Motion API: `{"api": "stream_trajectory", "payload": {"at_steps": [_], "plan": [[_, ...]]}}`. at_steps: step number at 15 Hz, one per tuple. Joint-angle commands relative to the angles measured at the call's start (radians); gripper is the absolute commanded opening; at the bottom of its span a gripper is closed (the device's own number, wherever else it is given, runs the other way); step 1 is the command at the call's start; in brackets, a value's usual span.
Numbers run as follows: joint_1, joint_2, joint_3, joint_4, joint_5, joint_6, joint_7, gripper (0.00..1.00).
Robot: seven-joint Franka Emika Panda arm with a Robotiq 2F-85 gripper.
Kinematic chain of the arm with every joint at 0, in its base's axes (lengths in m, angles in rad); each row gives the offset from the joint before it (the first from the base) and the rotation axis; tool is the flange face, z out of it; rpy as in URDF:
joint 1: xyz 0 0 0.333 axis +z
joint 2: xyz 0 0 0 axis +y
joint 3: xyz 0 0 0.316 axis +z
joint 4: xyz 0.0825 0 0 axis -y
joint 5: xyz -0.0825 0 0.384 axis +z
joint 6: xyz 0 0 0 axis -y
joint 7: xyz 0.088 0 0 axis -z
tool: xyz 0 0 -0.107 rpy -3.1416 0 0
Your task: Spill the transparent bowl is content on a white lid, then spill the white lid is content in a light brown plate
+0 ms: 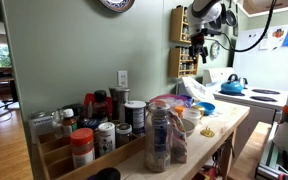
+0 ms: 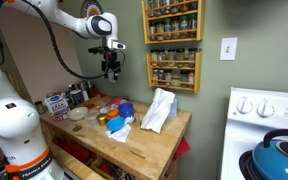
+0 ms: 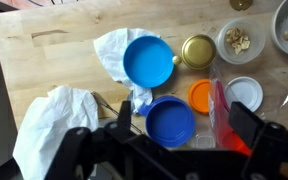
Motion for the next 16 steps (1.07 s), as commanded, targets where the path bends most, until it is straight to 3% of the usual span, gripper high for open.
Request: {"api": "stream_trajectory", "payload": {"at_steps": [1,4,10,16], "plan": [[0.021,0.008,0.020,-0.017,0.021,0.002,0.028,1.00],[0.043,0.024,0.052,-0.052,0.091,0.045,0.127,1.00],[0.055,0.065,0.085,-0.183,0.127,0.305,0.269,1.00],[0.058,0.089,0.081,-0.175,0.114,0.296,0.258,1.00]]}}
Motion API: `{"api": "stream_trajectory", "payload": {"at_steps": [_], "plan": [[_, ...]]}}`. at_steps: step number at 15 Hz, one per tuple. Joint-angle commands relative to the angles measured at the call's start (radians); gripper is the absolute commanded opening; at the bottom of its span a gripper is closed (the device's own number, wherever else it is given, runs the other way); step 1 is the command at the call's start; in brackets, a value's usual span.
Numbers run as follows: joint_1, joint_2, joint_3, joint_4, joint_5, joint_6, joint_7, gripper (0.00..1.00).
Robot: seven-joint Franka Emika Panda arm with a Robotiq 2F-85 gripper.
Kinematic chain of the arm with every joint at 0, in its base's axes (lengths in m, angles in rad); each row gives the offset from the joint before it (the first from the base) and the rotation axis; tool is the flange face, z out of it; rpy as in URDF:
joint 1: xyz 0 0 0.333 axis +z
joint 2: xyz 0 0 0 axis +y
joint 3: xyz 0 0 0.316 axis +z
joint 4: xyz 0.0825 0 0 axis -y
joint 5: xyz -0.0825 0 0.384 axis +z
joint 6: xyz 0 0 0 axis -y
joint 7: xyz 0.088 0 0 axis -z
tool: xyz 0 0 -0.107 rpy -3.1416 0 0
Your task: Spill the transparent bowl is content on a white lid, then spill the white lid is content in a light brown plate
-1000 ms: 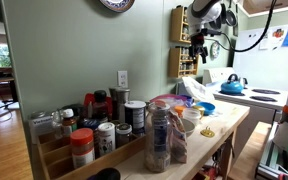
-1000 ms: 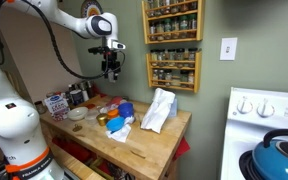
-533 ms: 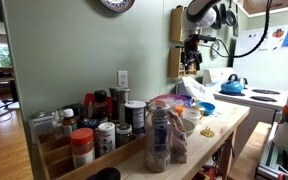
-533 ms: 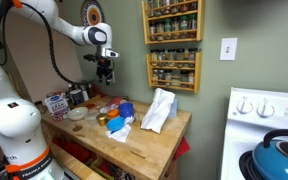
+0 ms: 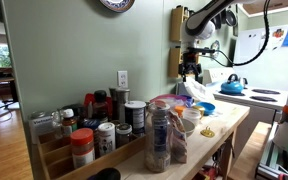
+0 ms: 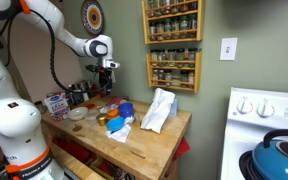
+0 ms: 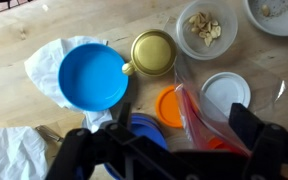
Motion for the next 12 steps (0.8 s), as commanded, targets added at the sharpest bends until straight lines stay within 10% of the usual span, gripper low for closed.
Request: {"api": "stream_trajectory", "payload": {"at_steps": [1,12], "plan": [[0.004,0.000,-0.004,0.001,0.000,-0.002,0.001,1.00],[0.066,0.161,0.045,-0.007,0.160,0.162,0.359,1.00]]}}
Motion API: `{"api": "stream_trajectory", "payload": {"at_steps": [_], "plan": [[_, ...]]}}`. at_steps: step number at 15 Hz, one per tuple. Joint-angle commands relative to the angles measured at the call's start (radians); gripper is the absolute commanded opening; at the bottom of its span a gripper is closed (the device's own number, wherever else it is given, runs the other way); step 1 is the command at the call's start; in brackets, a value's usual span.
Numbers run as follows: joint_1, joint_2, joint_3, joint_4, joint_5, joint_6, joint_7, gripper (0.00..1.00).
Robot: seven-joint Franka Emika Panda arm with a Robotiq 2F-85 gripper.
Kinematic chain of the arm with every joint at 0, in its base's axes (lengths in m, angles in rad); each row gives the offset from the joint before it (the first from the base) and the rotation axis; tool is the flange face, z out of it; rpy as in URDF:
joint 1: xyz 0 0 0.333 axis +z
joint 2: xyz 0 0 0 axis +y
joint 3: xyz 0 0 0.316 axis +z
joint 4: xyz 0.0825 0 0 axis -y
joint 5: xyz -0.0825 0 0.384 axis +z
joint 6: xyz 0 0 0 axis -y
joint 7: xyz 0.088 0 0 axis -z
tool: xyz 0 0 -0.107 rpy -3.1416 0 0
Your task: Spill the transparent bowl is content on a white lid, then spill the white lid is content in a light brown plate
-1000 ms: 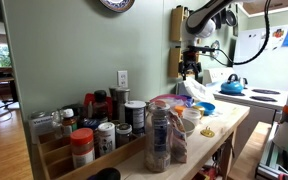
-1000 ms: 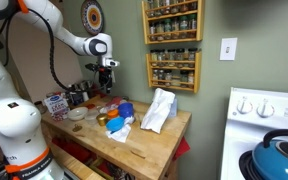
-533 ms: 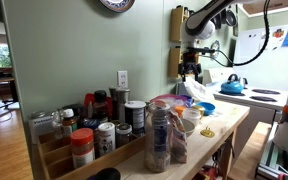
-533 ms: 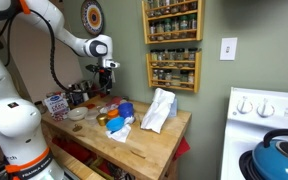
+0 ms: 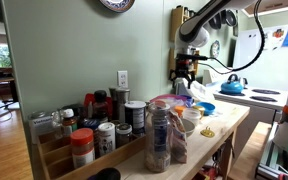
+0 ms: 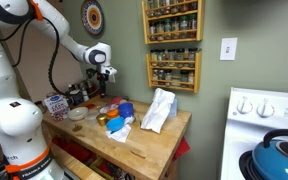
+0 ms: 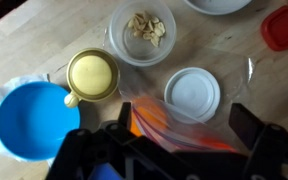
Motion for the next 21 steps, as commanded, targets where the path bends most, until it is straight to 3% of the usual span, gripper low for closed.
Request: {"api": "stream_trajectory", "payload": {"at_steps": [1,2,11,21], "plan": [[0.022,0.067,0.004,-0.012,0.001,0.028,0.107,1.00],[0.020,0.038,-0.005,-0.001,0.000,-0.001,0.055,1.00],[0.040,0.121,0.001,0.003,0.014,-0.007,0.164,1.00],[0.071,0.212,0.006,-0.010,0.109,0.022,0.157,1.00]]}}
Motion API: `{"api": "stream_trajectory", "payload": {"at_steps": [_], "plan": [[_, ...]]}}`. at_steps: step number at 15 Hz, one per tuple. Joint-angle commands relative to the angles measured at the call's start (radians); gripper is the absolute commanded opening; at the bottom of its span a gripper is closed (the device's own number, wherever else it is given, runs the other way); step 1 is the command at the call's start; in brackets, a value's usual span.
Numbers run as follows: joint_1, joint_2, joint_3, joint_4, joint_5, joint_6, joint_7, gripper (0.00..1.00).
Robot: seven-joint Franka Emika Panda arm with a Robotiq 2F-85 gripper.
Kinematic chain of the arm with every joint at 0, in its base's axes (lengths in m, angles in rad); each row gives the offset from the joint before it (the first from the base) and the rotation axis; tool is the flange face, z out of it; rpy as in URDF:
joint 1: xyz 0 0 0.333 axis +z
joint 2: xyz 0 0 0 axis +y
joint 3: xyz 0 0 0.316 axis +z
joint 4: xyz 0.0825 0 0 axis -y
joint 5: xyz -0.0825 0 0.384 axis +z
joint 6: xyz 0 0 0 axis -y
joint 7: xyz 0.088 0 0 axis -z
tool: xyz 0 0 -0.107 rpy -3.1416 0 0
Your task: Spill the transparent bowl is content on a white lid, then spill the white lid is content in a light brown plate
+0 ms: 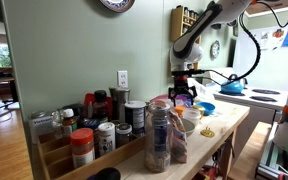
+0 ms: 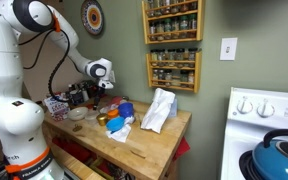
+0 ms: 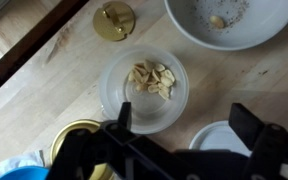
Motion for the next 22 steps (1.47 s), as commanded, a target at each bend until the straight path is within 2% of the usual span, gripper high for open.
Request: {"api": "stream_trajectory", "payload": {"at_steps": [1,2,6,14,22], "plan": [[0.014,0.040,-0.002,-0.005,0.033,0.024,0.004,1.00],[0.015,0.049,-0.003,-0.003,0.036,0.029,0.006,0.98],[0.015,0.068,-0.009,-0.004,0.037,0.053,0.006,0.61],[0.014,0.079,-0.007,0.008,0.045,0.042,-0.003,0.01],[0.022,-0.012,0.018,-0.008,0.058,-0.044,-0.070,0.03]]}}
